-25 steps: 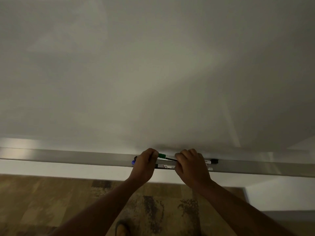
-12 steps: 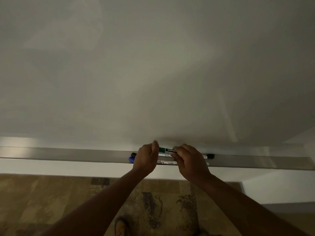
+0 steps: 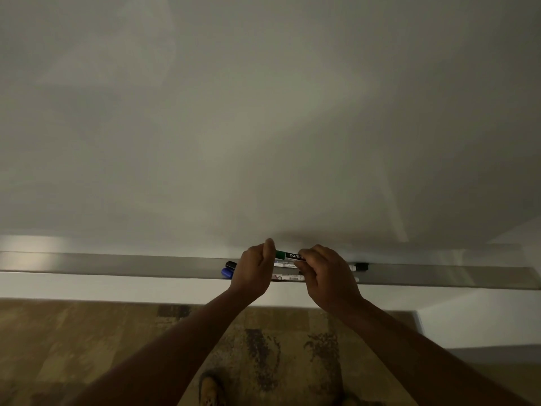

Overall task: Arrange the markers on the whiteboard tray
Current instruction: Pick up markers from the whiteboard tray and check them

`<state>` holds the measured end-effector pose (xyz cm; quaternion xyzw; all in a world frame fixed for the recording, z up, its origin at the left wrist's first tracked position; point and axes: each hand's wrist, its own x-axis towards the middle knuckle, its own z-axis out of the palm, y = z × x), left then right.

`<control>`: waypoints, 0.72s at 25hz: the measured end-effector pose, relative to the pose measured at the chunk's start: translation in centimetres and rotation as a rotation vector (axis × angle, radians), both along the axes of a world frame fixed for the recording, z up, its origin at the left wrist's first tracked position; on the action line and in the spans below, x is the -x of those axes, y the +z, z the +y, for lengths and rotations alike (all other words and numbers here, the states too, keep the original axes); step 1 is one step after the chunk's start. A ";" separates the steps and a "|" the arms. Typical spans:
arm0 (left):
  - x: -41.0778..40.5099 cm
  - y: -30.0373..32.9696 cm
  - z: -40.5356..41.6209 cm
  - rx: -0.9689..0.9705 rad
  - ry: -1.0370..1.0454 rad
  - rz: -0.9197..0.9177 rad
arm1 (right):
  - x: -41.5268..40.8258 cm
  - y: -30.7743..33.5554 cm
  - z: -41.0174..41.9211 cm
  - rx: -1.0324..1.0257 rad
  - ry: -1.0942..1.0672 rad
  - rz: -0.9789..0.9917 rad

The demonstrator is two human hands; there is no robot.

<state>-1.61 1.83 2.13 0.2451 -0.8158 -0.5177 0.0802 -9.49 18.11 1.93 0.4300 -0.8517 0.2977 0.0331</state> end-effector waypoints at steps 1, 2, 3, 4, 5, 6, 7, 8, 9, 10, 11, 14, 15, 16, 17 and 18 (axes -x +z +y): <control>-0.3 -0.2 0.0 0.026 -0.011 -0.004 | 0.0 -0.3 0.1 -0.014 0.005 -0.012; -0.5 -0.4 -0.1 0.061 -0.021 0.001 | 0.1 -0.5 0.1 -0.033 0.013 -0.020; -0.8 -0.7 -0.1 0.106 -0.034 0.008 | 0.1 -0.9 0.2 -0.057 0.022 -0.023; -1.1 -1.1 -0.1 0.163 -0.049 0.016 | 0.1 -1.2 0.2 -0.086 0.026 -0.024; -1.3 -1.5 -0.2 0.222 -0.067 0.026 | 0.1 -1.4 0.3 -0.116 0.027 -0.020; -1.6 -1.8 -0.3 0.277 -0.091 0.037 | 0.1 -1.7 0.3 -0.144 0.028 -0.010; -1.8 -2.2 -0.6 0.330 -0.122 0.055 | 0.1 -1.9 0.4 -0.166 0.032 0.004; -2.0 -2.4 -0.8 0.389 -0.160 0.071 | 0.0 -2.1 0.3 -0.181 0.042 0.013; -2.2 -2.6 -0.9 0.452 -0.202 0.082 | -0.1 -2.2 0.3 -0.188 0.053 0.014; -2.4 -2.6 -1.1 0.505 -0.236 0.082 | -0.2 -2.2 0.2 -0.186 0.061 0.006; -2.6 -2.7 -1.4 0.542 -0.252 0.075 | -0.3 -2.3 0.2 -0.182 0.060 -0.007; -2.9 -3.2 -2.4 0.608 -0.230 0.039 | -0.2 -2.7 0.7 -0.196 0.014 -0.037; -3.0 -3.5 -2.8 0.632 -0.219 0.017 | 0.0 -2.9 1.1 -0.213 -0.008 -0.048; -3.0 -3.7 -3.2 0.657 -0.212 -0.006 | 0.2 -3.1 1.6 -0.235 -0.033 -0.061; -3.0 -4.0 -3.6 0.678 -0.208 -0.025 | 0.5 -3.4 2.1 -0.258 -0.061 -0.075; -3.0 -4.2 -3.9 0.694 -0.204 -0.042 | 0.7 -3.6 2.6 -0.283 -0.085 -0.089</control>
